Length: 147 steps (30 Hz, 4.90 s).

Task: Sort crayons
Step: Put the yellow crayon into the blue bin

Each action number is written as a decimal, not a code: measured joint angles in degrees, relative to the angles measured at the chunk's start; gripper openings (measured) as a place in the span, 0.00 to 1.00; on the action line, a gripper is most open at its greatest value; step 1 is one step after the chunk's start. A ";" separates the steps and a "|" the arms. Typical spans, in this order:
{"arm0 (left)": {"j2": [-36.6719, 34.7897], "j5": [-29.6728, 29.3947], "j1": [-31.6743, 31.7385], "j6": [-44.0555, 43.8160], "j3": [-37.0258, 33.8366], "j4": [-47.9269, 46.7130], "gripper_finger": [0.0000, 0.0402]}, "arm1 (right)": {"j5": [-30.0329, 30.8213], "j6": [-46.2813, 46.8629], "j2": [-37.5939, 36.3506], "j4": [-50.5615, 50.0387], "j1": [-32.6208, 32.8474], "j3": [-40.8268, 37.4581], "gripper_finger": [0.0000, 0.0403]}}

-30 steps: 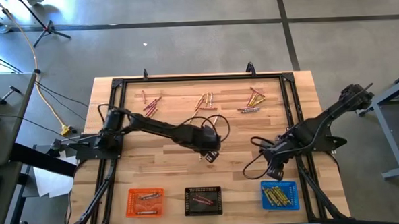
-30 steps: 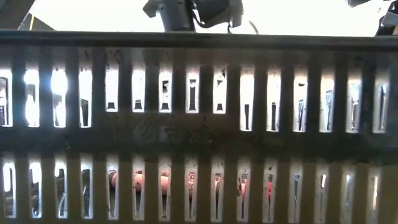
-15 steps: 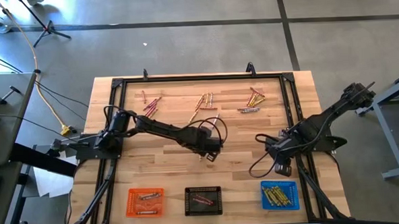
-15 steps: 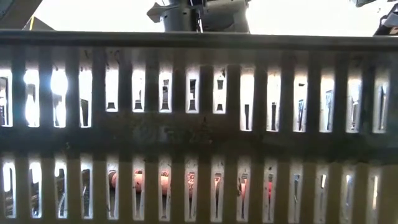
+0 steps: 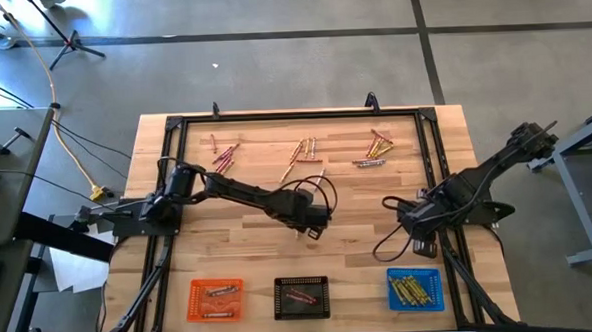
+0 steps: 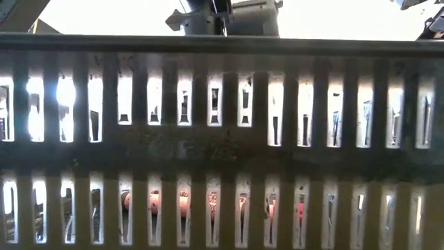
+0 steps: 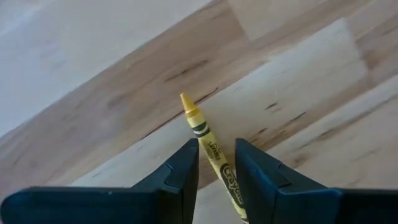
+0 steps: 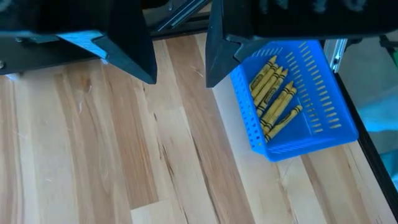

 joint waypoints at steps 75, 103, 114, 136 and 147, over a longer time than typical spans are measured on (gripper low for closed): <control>-13.42 -15.60 -7.43 27.55 9.33 39.48 0.00 | 39.06 12.26 -1.74 41.77 5.62 0.00 0.31; -13.70 -16.31 -5.95 30.10 9.42 41.11 0.01 | 41.85 3.44 -1.68 47.80 -3.17 -0.04 0.27; -13.63 -16.94 -5.46 32.82 9.49 37.78 0.12 | 40.28 4.73 -4.38 38.53 -3.43 2.18 0.03; -13.46 -9.08 -6.18 28.55 9.31 22.11 0.23 | -0.73 37.95 6.60 15.01 17.11 4.43 0.05; -13.48 -4.86 -6.38 29.03 9.31 21.90 0.23 | -3.63 43.71 17.43 23.28 21.92 1.01 0.04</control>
